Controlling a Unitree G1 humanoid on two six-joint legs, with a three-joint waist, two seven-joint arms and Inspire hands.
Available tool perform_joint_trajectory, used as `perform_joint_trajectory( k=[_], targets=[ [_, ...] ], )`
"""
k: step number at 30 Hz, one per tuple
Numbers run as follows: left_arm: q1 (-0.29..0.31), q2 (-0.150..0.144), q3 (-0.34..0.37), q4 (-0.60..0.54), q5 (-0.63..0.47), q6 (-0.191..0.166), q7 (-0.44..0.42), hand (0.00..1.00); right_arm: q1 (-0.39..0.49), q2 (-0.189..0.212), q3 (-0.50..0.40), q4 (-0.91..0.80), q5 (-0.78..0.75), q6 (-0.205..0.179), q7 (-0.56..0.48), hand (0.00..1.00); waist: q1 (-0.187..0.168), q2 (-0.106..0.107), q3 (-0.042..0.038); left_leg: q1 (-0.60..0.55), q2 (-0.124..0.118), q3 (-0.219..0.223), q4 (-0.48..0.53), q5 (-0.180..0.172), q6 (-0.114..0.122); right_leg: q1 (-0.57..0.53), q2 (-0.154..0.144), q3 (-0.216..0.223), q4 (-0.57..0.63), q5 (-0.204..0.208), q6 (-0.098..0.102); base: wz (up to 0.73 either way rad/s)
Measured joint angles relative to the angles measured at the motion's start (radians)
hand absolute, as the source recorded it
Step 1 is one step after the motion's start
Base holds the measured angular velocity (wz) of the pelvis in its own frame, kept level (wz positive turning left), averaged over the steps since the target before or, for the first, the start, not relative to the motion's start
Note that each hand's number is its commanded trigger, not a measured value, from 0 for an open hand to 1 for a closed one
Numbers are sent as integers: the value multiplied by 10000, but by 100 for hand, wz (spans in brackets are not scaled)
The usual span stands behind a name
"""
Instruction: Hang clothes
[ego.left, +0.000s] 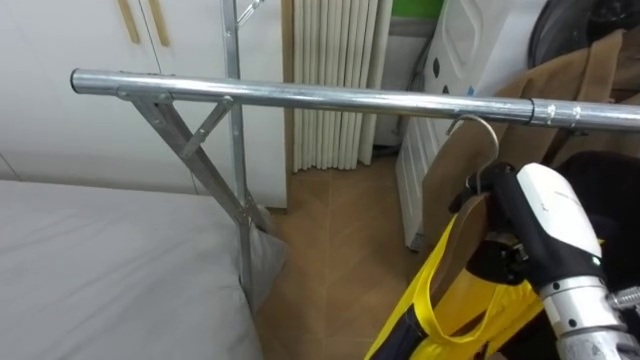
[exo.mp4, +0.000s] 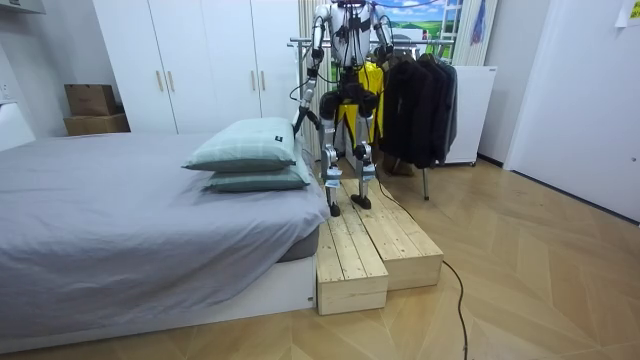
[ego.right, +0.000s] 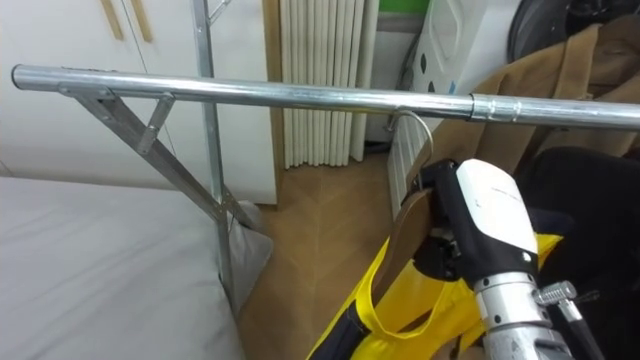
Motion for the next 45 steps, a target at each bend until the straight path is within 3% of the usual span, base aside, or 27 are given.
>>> perform_joint_trajectory(
  k=[12, 21, 27, 34, 40, 45],
  targets=[
    [22, -1, -9, 34, 313, -96, 0, 0, -86, -2, 2, -12, -106, -113, -313, 100, 46, -7, -3, 91, -8, -23, -10, 1, -1, 92, -14, -33, 1, 0, -1, 1],
    [29, 11, -44, 125, 343, -497, 48, 0, -369, -43, 5, -4, -14, -415, -1005, 100, 68, -101, 46, 103, -13, -79, -10, 1, 0, 120, -19, -52, 0, 0, -1, 1],
    [10, 14, -104, 107, 768, -860, 136, 0, -430, -44, 6, -3, 437, -671, -1569, 100, 73, -108, 45, 156, -22, -271, -10, 1, 0, 268, -107, -578, -55, -1, -4, 9],
    [-12, 13, -106, 109, 772, -1181, 278, 0, -430, -229, 6, 9, 821, -701, -1591, 100, 92, -116, 47, 158, -55, -300, -11, 3, 3, 273, -149, -637, -36, -1, -3, 0],
    [-38, 26, -94, 16, 1410, -1371, 277, 0, -429, -279, 13, 20, 1447, -722, -1572, 100, 140, -194, 43, 174, -57, -306, -26, 4, 5, 308, -153, -650, -139, -2, -2, 0],
    [-28, 79, -82, -64, 2065, -1369, 128, 0, -429, -286, 13, 21, 3064, -731, -1214, 100, 169, -230, 30, 330, -61, -302, -50, 3, 5, 486, -152, -630, -214, -3, -2, 0]
  ],
)
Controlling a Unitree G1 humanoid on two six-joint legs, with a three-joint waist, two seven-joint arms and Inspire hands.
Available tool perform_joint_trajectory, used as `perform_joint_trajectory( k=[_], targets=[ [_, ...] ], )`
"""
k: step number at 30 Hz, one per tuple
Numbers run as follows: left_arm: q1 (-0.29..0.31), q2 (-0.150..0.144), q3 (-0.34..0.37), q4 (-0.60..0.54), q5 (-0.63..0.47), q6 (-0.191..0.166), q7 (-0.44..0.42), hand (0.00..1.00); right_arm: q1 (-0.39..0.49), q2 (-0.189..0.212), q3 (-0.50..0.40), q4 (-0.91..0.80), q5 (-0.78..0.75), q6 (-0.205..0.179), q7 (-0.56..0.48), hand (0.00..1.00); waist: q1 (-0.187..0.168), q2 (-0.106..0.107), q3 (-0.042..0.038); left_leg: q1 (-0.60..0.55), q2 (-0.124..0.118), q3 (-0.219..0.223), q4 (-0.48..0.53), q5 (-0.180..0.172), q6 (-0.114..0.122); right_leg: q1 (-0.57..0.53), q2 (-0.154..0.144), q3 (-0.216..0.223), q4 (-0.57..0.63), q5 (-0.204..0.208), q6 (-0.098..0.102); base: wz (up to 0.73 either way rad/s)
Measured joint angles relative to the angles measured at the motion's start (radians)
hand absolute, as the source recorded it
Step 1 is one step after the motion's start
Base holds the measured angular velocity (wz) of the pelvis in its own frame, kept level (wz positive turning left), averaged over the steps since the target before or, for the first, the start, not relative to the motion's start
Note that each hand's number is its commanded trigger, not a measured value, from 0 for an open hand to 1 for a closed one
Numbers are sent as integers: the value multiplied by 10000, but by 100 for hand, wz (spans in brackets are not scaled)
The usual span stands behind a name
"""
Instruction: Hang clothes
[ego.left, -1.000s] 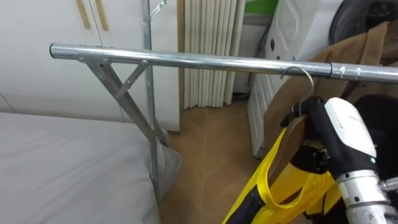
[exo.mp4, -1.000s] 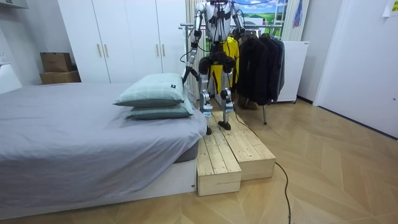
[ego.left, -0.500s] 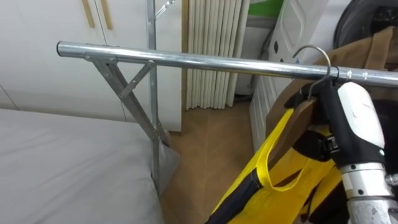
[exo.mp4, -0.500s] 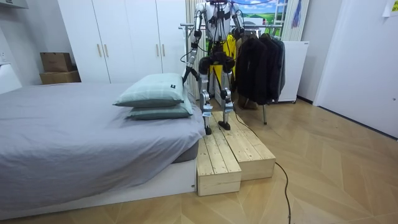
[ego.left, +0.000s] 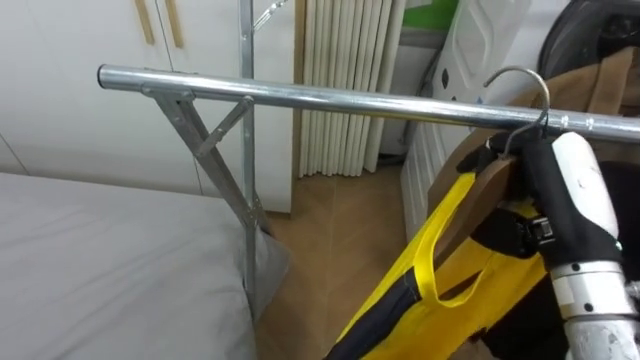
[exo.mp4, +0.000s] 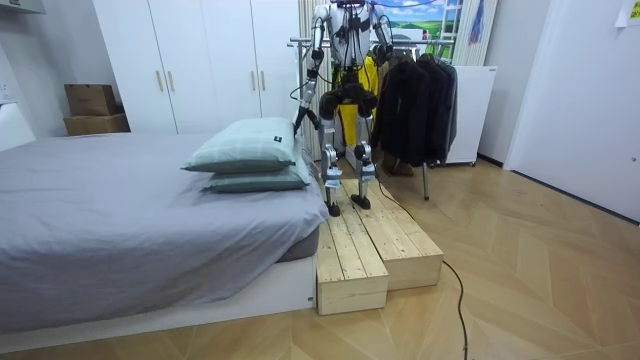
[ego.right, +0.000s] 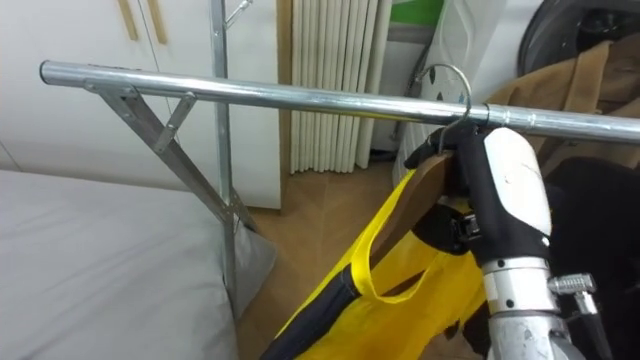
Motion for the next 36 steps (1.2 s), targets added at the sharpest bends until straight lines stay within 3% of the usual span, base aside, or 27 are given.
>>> perform_joint_trajectory(
  k=[5, 14, 18, 25, 31, 36],
  targets=[
    [-11, 62, -8, -125, 202, 1, -108, 0, -1, 2, -4, 301, 1160, 0, 60, 100, 93, -21, -15, 100, 0, -136, 9, 0, 0, 147, -11, -119, -24, 0, -1, 8],
    [-32, -114, -4, -538, 660, 39, -62, 0, -15, 20, 14, 1459, 1086, -1, 209, 100, 569, 37, -10, 130, -11, -262, -24, 0, -1, 265, -42, -235, -145, 0, -3, 3],
    [-119, -132, -2, -544, 661, 139, -106, 0, -1044, 15, 19, 2764, 1139, -36, 224, 100, 641, 56, -13, 142, -21, -306, -33, 0, 0, 329, -67, -285, -140, 8, -10, 2],
    [-282, -129, 26, -749, 1078, 452, -430, 0, -1839, 19, 152, 3730, 1126, -278, 698, 100, 658, 18, -8, 117, -69, -443, -23, 14, 20, 331, -119, -458, -149, 6, -7, 5],
    [-284, -159, 196, -963, 1384, 550, -434, 0, -2431, 23, 274, 4109, 553, -101, 989, 100, 729, -105, -12, 76, -97, -519, 10, 100, 39, 281, -140, -510, -93, 11, 4, 0],
    [-277, -188, 274, -1316, 1561, 680, -435, 0, -2833, 17, 304, 4390, 554, 102, 1176, 100, 1092, -218, -29, 0, -92, -537, 29, 168, 27, 126, -154, -607, 60, 14, -10, 0]
  ],
)
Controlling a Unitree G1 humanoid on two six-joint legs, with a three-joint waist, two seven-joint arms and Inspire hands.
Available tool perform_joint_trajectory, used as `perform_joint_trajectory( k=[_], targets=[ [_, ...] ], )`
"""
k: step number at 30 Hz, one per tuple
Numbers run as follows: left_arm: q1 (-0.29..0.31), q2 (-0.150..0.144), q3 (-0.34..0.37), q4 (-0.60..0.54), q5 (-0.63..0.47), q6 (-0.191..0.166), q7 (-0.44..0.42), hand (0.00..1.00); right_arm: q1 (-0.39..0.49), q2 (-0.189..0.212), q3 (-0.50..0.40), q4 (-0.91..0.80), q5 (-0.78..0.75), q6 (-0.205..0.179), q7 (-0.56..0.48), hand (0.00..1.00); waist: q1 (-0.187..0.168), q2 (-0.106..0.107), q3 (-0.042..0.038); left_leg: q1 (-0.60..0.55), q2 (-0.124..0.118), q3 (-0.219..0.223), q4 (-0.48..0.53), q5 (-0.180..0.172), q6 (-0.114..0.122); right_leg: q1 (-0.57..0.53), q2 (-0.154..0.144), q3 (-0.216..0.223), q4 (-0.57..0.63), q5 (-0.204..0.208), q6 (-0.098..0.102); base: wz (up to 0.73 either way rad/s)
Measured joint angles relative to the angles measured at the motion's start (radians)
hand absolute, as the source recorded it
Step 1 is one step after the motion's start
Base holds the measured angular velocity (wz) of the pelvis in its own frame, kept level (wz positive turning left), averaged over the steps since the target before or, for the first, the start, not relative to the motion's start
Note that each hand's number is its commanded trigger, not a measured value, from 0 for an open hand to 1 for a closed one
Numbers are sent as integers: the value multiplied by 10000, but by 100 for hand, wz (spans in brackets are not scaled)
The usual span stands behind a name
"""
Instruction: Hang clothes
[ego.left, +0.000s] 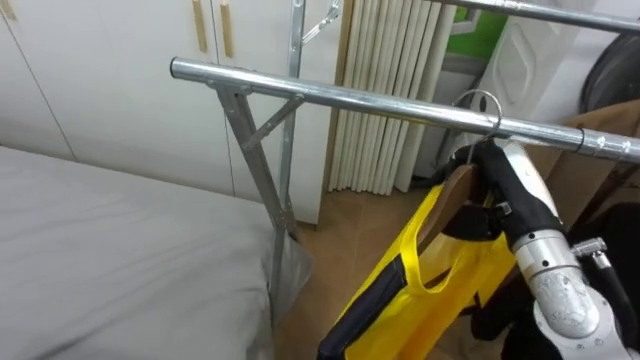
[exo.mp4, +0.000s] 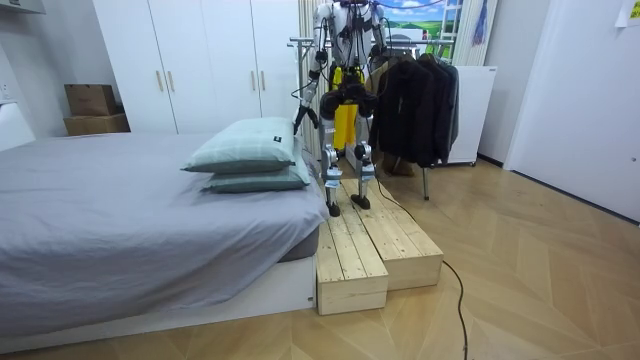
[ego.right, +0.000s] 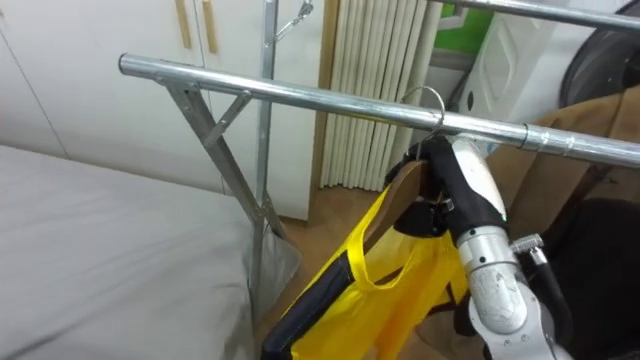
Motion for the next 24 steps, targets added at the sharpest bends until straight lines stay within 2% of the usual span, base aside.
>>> perform_joint_trajectory(
  k=[3, 9, 12, 20, 24],
  targets=[
    [-1, -57, 92, -88, 177, -2, 0, 0, -138, 1, 5, 246, 9, 3, 19, 100, 177, -34, -23, -9, 2, -54, 1, 7, -5, 8, -7, -52, 0, 2, -3, 3],
    [-17, -69, 125, -94, 162, -66, -3, 0, -324, 3, 6, 831, 213, -25, 17, 100, 388, -62, -10, -23, 2, -158, -5, 7, -6, 50, -47, -319, -38, 5, -9, 6],
    [-15, -70, 214, -94, 107, -107, -49, 0, -490, 3, 6, 1222, 217, -49, 17, 100, 378, -85, 5, -26, -12, -237, -6, 7, -6, 90, -116, -559, -47, 5, -10, 7],
    [-17, -44, 297, -91, 67, -147, -116, 0, -1127, 0, -8, 2320, 261, -164, 26, 100, 356, -118, 36, -10, -29, -359, -9, 6, -7, 221, -154, -715, -208, 5, -10, 5],
    [-54, -51, 297, -91, 52, -145, -282, 0, -1136, 0, -7, 2396, 347, -363, 25, 100, 352, -35, 93, -10, -30, -369, -13, 5, -7, 237, -155, -733, -212, 5, -10, 0]
  ],
)
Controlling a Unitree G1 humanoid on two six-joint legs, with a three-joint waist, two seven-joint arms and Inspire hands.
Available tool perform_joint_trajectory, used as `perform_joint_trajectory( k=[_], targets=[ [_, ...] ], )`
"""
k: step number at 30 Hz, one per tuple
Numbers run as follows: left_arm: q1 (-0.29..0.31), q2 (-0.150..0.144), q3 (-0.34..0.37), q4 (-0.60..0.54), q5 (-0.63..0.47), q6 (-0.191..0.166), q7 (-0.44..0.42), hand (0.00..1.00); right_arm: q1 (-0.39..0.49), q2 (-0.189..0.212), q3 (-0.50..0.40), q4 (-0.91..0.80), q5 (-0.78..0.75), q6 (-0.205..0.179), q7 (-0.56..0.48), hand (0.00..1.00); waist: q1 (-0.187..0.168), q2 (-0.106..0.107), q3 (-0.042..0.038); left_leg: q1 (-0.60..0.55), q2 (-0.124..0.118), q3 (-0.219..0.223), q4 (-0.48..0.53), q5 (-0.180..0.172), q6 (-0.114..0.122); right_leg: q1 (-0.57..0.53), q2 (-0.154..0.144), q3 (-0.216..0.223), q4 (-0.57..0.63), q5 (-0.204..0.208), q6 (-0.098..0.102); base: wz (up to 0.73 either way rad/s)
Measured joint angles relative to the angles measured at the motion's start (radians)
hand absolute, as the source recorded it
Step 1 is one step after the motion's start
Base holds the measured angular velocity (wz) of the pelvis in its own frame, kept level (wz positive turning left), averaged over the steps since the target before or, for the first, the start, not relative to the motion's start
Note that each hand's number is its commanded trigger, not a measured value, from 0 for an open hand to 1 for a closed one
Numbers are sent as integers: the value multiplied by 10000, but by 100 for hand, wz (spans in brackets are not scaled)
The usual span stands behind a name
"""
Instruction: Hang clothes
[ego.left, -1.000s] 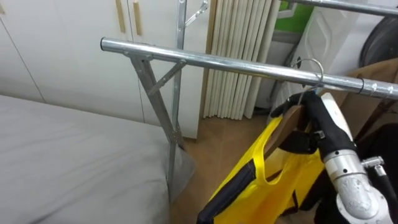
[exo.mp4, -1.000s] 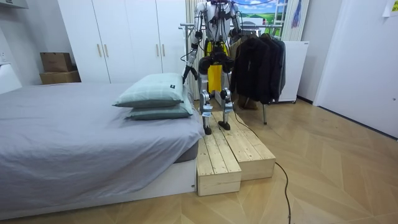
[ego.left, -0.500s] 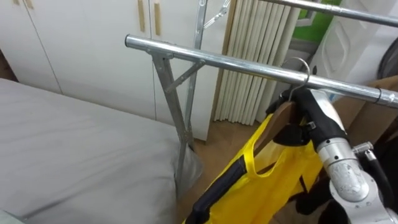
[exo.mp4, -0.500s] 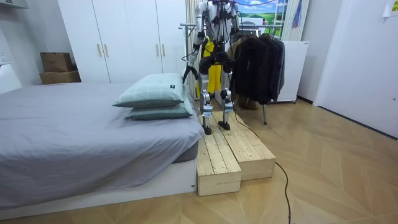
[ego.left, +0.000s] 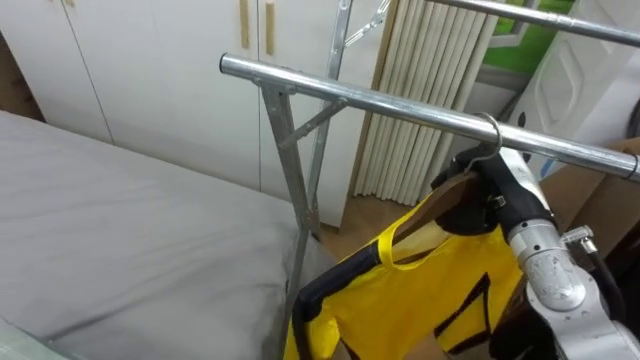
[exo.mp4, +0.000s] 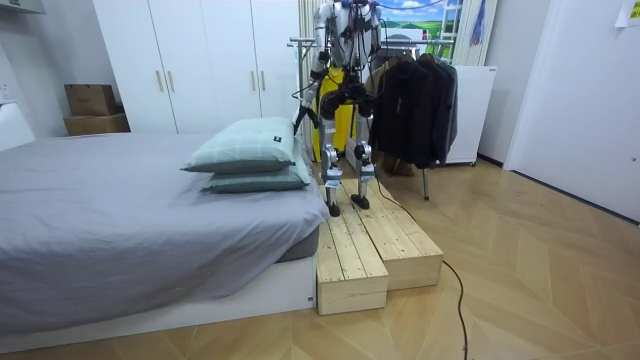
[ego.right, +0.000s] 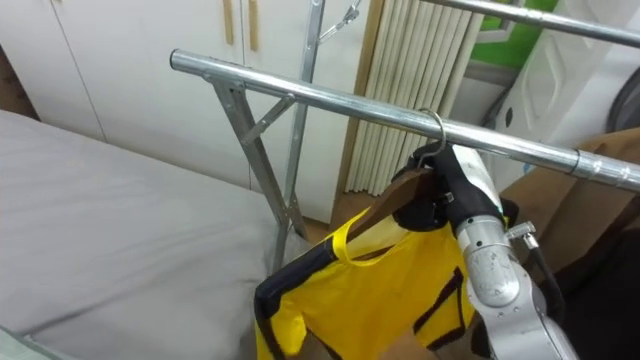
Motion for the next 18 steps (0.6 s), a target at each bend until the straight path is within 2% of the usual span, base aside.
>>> perform_joint_trajectory(
  k=[6, 8, 10, 11, 14, 18],
  targets=[
    [-35, -44, -2, 54, 4, 2, -55, 0, 0, 1, 1, 65, 53, -177, -7, 100, -6, 97, 23, -5, -2, -59, -15, -2, -3, 51, 1, -81, -4, 0, 0, 3],
    [-66, -62, -2, 118, 7, 10, -62, 0, -1, 1, 0, 162, 57, -198, -35, 100, -47, 126, 7, -1, -18, -183, -14, -2, -3, 105, -5, -223, -26, 0, 0, 14],
    [-67, -127, -2, 171, 5, 9, -63, 0, -1, 8, -8, 480, 55, -384, -97, 100, -56, 191, -89, 25, -34, -241, -10, -2, -2, 166, -20, -264, -63, 0, 0, 6],
    [-68, -156, -2, 196, 0, 9, -63, 0, -3, 11, -7, 563, 57, -438, -119, 100, -53, 213, -108, 45, -39, -247, -9, -1, -1, 188, -24, -266, -61, 0, 0, 4],
    [-69, -256, -2, 293, 0, 6, -63, 0, -7, 44, -7, 957, 67, -566, -176, 100, -54, 308, -118, 250, -60, -292, -10, -1, 0, 442, -40, -277, -146, 0, 0, 2],
    [-73, -261, -12, 286, -6, -2, -61, 0, 33, 44, 1, 1513, 361, -442, -194, 100, -46, 306, -116, 321, -95, -417, -19, -1, 0, 499, -48, -289, -145, -49, 20, 3]
  ],
)
